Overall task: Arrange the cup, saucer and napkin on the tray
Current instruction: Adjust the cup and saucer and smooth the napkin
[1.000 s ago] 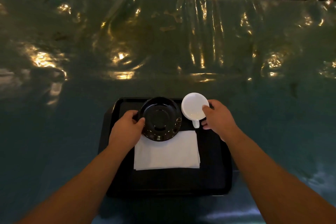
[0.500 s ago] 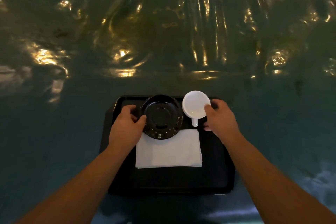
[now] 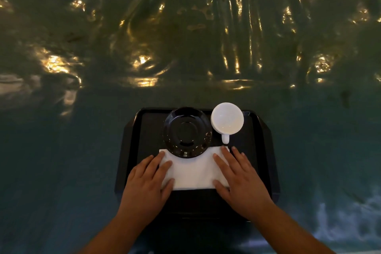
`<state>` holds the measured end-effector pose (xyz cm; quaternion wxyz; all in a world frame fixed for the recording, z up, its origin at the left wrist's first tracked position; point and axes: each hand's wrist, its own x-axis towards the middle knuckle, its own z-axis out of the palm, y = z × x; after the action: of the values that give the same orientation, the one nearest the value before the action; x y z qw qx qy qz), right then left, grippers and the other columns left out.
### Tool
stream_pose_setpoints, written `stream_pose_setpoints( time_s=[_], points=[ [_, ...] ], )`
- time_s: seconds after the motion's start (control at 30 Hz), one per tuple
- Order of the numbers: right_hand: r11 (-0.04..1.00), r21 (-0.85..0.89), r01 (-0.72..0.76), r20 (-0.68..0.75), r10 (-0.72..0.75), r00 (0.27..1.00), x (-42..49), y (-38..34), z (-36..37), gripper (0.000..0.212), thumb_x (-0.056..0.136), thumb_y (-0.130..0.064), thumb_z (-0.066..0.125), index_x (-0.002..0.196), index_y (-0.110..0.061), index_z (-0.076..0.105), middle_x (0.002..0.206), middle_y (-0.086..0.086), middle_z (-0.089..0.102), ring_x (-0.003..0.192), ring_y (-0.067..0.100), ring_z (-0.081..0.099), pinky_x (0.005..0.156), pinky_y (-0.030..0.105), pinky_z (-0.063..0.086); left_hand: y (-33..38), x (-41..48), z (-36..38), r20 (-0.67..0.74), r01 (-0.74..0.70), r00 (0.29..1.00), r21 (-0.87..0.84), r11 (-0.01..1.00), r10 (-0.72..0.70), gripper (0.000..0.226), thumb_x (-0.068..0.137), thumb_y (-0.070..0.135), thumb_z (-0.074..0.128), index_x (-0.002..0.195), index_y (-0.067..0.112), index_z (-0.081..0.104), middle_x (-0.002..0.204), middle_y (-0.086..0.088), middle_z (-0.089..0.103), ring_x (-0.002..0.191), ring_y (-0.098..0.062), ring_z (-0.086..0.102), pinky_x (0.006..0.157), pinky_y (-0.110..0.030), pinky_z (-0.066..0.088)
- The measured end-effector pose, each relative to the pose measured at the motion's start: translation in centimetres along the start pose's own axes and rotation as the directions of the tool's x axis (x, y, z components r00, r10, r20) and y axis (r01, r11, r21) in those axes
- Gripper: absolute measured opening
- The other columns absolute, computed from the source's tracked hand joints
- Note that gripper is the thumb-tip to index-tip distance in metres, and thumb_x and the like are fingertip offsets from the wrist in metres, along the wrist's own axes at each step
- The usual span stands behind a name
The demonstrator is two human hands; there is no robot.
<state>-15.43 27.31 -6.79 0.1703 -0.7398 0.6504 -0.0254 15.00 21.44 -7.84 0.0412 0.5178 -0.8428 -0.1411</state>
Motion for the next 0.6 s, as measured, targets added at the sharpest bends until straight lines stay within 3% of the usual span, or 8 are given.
stream_pose_setpoints(
  time_s=[0.23,0.6],
  points=[
    [1.0,-0.029,-0.007,-0.002,0.007,1.0,-0.95,0.67,0.66,0.069,0.102,-0.063,0.04,0.159,-0.025,0.033,0.17,0.002,0.018,0.157,0.024,0.01,0.125,0.049,0.017,-0.2,0.11,0.05,-0.001,-0.022,1.0,0.003,1.0,0.022,0.05,0.095,0.059,0.049,0.138,0.034,0.056,0.159,0.005,0.041,0.139,-0.027,0.041,0.111,-0.046,0.034],
    [0.999,-0.043,-0.004,-0.038,0.002,0.999,-0.35,0.45,0.24,0.069,0.099,-0.06,0.044,0.156,-0.02,0.042,0.167,0.007,0.027,0.154,0.029,0.022,0.122,0.053,0.024,-0.21,0.67,-0.02,-0.013,-0.008,1.0,0.025,1.0,0.008,0.049,0.096,0.056,0.048,0.137,0.032,0.058,0.159,0.002,0.042,0.133,-0.027,0.045,0.107,-0.047,0.039]
  ],
)
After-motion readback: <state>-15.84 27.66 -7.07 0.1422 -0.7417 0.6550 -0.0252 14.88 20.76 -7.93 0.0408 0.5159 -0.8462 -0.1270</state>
